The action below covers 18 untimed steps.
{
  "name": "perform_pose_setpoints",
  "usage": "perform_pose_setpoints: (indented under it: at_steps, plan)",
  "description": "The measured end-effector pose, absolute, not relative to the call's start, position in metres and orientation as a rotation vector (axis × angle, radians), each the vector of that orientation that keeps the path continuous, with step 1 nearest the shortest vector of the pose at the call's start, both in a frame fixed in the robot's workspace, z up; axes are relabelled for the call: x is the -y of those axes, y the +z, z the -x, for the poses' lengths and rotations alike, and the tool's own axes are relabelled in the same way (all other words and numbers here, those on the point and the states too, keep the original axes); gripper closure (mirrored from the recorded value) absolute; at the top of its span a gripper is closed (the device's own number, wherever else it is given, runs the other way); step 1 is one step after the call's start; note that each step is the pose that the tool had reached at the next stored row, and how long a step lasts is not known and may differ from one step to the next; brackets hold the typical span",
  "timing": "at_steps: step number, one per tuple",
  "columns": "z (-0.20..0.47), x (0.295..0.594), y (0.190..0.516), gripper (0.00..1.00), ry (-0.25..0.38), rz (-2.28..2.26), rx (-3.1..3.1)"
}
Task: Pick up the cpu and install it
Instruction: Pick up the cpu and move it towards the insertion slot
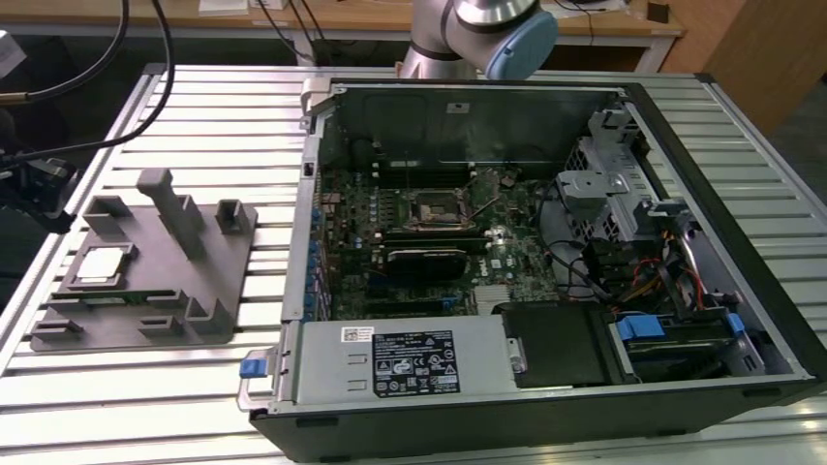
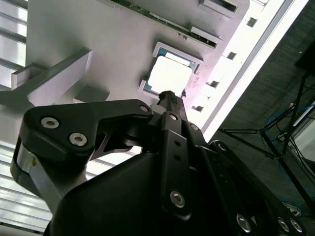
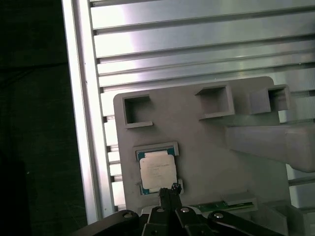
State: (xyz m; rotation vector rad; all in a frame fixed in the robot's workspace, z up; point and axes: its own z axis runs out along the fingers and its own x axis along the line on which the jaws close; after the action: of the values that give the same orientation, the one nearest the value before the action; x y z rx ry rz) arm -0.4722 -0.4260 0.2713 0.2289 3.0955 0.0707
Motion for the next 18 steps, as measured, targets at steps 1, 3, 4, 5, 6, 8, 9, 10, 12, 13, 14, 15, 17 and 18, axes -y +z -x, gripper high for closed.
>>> perform_pose_setpoints:
  at_steps: [1,3,4,5,6,8,9,10,12,13,14,15,17,18]
  plan:
    - [0.472,0.426,0.27,0.89,0.071,-0.229,-3.095]
    - [0.472,0.426,0.268,0.89,0.071,-0.229,-3.095]
    - [0.472,0.426,0.266,0.89,0.071,-0.229,-3.095]
    - [0.472,0.426,0.265,0.89,0.071,-0.229,-3.095]
    - [0.472,0.426,0.264,0.89,0.071,-0.229,-3.096]
    - [0.472,0.426,0.262,0.89,0.071,-0.229,-3.096]
    - [0.472,0.426,0.261,0.89,0.07,-0.229,-3.097]
    - [0.472,0.426,0.26,0.89,0.07,-0.229,-3.097]
    - [0.472,0.426,0.258,0.89,0.07,-0.23,-3.098]
    - [0.472,0.426,0.257,0.89,0.07,-0.229,-3.099]
    - [0.472,0.426,0.255,0.89,0.07,-0.229,-3.1]
    - [0.472,0.426,0.254,0.89,0.07,-0.23,-3.101]
    - [0.472,0.426,0.252,0.89,0.07,-0.23,-3.103]
    - [0.472,0.426,0.251,0.89,0.07,-0.229,-3.104]
